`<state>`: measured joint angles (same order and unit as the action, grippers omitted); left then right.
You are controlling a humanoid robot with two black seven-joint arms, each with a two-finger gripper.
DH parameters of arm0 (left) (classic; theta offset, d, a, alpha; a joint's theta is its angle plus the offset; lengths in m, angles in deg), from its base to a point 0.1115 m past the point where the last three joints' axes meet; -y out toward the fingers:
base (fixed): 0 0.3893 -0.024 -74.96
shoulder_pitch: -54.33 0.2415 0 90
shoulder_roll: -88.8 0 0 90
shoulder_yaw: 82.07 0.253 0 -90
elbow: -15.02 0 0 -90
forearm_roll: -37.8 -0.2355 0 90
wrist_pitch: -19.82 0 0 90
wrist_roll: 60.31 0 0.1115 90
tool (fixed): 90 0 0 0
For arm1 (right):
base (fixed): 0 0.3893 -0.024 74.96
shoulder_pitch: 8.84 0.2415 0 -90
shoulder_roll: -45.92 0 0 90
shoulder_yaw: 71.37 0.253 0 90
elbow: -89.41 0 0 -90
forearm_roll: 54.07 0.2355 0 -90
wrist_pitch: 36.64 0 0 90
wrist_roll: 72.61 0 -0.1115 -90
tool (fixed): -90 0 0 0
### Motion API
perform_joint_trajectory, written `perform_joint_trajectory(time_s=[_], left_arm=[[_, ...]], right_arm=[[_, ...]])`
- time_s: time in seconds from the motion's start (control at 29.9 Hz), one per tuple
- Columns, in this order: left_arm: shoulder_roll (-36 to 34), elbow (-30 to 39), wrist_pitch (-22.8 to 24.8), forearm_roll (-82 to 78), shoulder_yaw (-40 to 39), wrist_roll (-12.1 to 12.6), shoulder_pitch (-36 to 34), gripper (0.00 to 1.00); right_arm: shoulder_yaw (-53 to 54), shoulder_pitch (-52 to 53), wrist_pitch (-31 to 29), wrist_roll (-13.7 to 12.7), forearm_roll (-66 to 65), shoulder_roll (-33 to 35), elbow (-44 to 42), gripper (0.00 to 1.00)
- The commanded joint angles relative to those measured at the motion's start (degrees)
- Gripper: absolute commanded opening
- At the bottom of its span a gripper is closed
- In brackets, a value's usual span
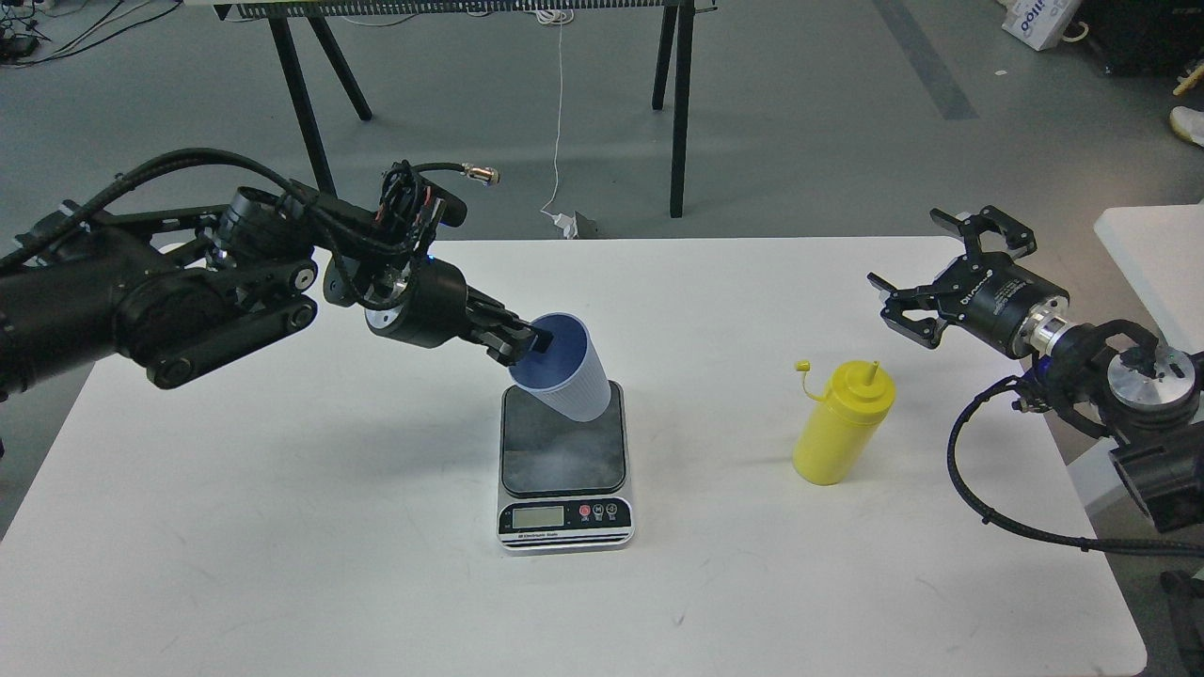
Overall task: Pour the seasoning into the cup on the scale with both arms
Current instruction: 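Lift the blue cup and lower it onto the scale with the left gripper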
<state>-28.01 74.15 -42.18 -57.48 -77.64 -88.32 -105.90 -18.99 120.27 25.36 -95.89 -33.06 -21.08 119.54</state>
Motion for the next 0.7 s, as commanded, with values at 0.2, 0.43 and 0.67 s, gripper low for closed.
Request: perform_joint_trajectory(time_s=[0.2, 0.43, 0.67], left_arm=[[0.0, -0.4, 0.0, -1.8, 0.5, 0.0, 2.3, 0.02], [0.6, -0.3, 0.0, -1.8, 0.3, 0.0, 3.1, 0.07], [0.6, -0.1, 0.0, -1.9, 0.2, 0.0, 4.5, 0.19]], right_arm=[[0.0, 0.0, 0.0, 0.0, 0.0, 0.0, -0.1, 0.98], [0.0, 0.0, 0.0, 0.0, 0.0, 0.0, -0.1, 0.98], [0.0, 0.0, 0.0, 0.0, 0.0, 0.0, -0.1, 0.98]])
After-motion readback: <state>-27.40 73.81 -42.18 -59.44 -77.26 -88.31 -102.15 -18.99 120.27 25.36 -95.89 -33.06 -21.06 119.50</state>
